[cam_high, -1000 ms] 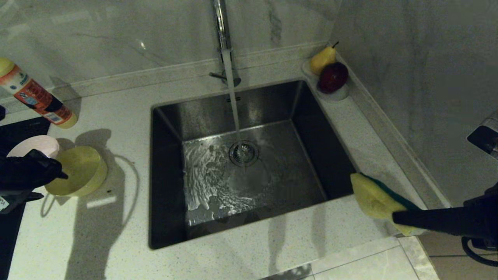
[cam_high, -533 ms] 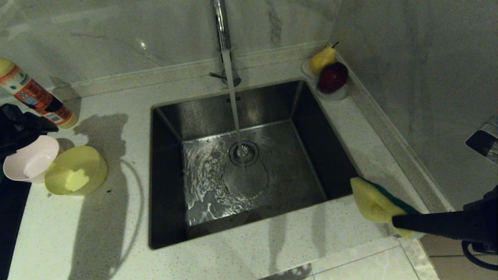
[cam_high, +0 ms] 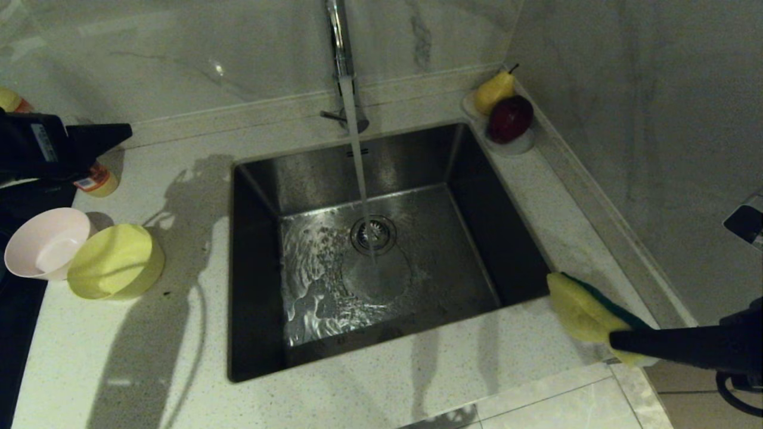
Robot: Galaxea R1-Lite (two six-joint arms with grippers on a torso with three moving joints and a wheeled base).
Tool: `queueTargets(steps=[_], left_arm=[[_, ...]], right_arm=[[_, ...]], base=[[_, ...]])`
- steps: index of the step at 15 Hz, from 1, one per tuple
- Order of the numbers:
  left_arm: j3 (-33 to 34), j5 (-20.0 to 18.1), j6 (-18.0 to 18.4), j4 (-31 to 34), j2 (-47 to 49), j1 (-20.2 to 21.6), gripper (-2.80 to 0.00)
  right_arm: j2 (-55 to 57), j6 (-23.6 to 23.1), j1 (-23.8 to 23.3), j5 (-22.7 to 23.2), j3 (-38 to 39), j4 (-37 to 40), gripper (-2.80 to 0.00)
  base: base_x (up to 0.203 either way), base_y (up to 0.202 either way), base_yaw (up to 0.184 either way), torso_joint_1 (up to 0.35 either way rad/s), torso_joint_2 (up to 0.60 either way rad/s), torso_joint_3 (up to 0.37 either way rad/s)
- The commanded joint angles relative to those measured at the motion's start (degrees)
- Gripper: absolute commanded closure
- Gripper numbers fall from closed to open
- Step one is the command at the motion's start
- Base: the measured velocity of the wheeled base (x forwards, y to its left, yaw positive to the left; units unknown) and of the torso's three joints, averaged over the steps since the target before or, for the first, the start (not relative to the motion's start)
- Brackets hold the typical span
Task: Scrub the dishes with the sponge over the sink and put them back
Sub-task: Place the bowl on the table, then put down the sponge
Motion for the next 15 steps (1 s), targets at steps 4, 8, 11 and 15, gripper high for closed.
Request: queueTargets(steps=[4,8,11,15], left_arm=[[14.02,0.17,0.29,-0.71,-26.65,-5.06,-2.8],[20.82,0.54,-0.92,9.14,-46.67,-5.33,-2.8],[29.42,0.92,-3.4,17.23,-59.1,-3.74,-2.8],[46.43,1.25,-5.54,18.43,-71.07,-3.06,-2.8]], right_arm=[[0.81,0.16,-0.59,0.25,-0.09,0.04,0.0],[0.54,0.16,-0.59,0.16,0.08,0.22,0.0],[-0.04,0.16,-0.59,0.16,0.07,0.32,0.0],[1.42,0.12,-0.59,0.16,-0.86,0.7,0.0]], base=[[0.0,0.0,0.0,0.0,0.0,0.0],[0.0,0.0,0.0,0.0,0.0,0.0],[0.0,0.0,0.0,0.0,0.0,0.0],[0.0,0.0,0.0,0.0,0.0,0.0]])
